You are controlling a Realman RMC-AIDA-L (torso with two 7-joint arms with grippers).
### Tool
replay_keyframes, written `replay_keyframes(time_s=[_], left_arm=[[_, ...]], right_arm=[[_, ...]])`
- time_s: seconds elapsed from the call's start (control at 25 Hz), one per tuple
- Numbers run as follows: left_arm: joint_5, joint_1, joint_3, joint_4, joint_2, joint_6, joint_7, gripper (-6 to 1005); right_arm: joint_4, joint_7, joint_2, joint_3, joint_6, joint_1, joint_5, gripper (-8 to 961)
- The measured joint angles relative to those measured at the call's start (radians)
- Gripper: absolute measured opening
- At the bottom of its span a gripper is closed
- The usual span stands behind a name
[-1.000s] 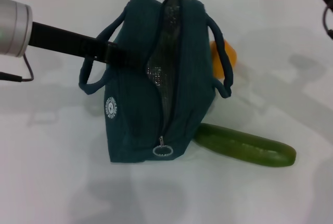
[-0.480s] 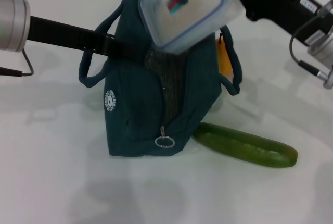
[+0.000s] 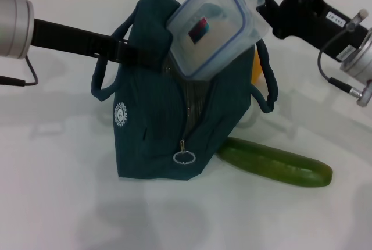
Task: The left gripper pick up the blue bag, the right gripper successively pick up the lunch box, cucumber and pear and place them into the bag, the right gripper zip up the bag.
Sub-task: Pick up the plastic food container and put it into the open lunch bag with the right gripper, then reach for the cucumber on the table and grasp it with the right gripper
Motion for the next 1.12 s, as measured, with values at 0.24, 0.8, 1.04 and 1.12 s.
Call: replay_keyframes(time_s=[0.24, 0.8, 1.04, 1.12], left_arm=[[0.000, 0.001, 0.000, -0.004, -0.001, -0.002, 0.001, 39], [-0.002, 0.003, -0.007, -0.062, 0.001, -0.029, 0.027, 39], [-0.031, 0.018, -0.008, -0.063, 0.001, -0.033, 0.036, 39], [-0.035, 0.019, -0.008, -0.063, 0.002, -0.034, 0.036, 39]], right_arm=[[-0.038, -0.005, 0.000, 0.007, -0.025, 0.004, 0.007, 183], [-0.616, -0.068, -0.125, -0.206, -0.069, -0.150, -0.241, 667], [-0.831, 0.036, -0.195, -0.306, -0.062, -0.075, -0.688, 856], [-0.889, 0.074, -0.186, -0.309, -0.069, -0.046, -0.840, 885]])
